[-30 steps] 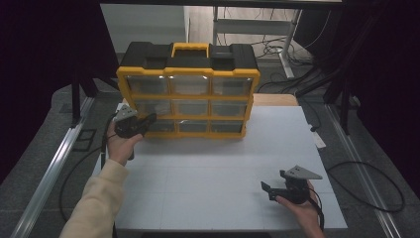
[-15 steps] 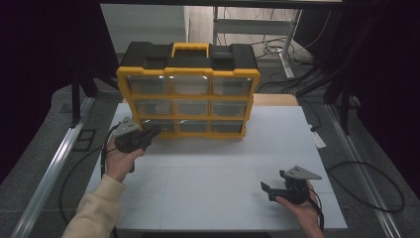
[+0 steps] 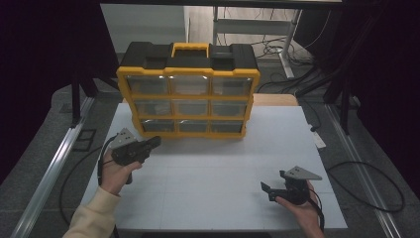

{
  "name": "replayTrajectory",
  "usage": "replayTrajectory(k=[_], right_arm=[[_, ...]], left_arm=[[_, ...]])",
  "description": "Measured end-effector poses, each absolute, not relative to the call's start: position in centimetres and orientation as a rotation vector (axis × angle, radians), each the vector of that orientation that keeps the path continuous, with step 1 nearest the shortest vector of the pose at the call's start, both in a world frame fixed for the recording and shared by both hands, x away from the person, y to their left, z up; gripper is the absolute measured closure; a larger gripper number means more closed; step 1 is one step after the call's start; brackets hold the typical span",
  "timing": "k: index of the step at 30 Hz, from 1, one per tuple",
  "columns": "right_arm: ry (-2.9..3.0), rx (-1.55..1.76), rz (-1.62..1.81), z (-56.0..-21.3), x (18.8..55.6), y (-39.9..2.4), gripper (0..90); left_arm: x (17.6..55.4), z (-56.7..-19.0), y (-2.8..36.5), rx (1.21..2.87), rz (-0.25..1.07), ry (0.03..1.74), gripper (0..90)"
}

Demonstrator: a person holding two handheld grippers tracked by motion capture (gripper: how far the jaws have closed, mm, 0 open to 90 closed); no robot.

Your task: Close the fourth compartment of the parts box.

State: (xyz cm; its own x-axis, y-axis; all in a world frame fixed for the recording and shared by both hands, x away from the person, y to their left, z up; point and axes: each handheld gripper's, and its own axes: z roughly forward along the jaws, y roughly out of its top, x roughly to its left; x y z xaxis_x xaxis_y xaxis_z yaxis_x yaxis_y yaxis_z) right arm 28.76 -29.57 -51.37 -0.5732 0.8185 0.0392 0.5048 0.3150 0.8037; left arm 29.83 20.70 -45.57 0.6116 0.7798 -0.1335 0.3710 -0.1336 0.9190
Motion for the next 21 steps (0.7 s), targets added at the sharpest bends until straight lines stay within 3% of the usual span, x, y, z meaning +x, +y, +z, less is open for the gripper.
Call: replayTrajectory(k=[5, 13, 18, 21], right_arm=[[2.212, 1.176, 1.143, -51.4, 28.7, -29.5, 12.1], [2.214, 1.176, 1.139, -51.4, 28.8, -29.6, 12.1], [2.214, 1.176, 1.138, -51.4, 28.8, -29.6, 12.1], [2.212, 1.18, 1.138, -51.4, 28.8, -29.6, 12.1]], left_arm=[[28.6, -46.5, 20.5, 1.753, 0.381, 0.924, 69.6], [27.1, -47.8, 20.0, 1.786, 0.352, 0.915, 36.8], [26.5, -48.4, 19.7, 1.796, 0.332, 0.902, 25.5], [26.0, -49.2, 19.7, 1.817, 0.341, 0.911, 24.3]])
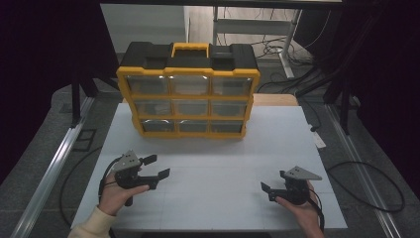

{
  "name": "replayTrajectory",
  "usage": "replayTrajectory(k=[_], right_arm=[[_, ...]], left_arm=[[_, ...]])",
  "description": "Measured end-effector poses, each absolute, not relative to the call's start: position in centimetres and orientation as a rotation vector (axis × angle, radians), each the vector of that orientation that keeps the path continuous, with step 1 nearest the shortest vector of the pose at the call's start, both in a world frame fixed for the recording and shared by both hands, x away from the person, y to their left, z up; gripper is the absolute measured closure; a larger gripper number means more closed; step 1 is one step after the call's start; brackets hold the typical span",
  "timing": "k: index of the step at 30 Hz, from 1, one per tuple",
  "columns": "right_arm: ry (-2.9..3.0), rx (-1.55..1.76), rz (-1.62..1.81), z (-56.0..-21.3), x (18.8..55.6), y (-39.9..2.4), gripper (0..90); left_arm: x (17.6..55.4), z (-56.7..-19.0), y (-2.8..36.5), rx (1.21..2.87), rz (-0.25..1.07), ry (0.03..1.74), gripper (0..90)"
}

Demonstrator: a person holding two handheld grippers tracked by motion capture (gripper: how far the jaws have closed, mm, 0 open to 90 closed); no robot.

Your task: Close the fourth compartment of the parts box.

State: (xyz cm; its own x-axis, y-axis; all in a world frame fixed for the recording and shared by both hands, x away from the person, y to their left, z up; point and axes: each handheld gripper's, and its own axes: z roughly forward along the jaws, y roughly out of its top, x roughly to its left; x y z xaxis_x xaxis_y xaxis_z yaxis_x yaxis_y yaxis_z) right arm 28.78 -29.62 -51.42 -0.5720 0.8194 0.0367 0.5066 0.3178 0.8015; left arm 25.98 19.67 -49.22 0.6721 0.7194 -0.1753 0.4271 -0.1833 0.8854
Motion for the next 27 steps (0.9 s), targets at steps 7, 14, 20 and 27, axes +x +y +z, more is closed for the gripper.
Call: replayTrajectory(k=[7, 14, 20, 27], right_arm=[[2.212, 1.181, 1.145, -51.5, 28.8, -29.6, 12.1], [2.215, 1.171, 1.149, -51.5, 28.9, -29.6, 12.1], [2.213, 1.176, 1.157, -51.4, 28.8, -29.7, 12.1], [2.208, 1.169, 1.164, -51.3, 28.8, -29.8, 12.0]], left_arm=[[25.0, -50.5, 20.2, 1.821, 0.352, 0.938, 24.0], [24.8, -51.5, 20.6, 1.834, 0.362, 0.964, 24.0], [24.6, -51.8, 20.3, 1.84, 0.356, 0.969, 24.0], [24.6, -51.8, 20.2, 1.845, 0.366, 0.975, 24.0]])
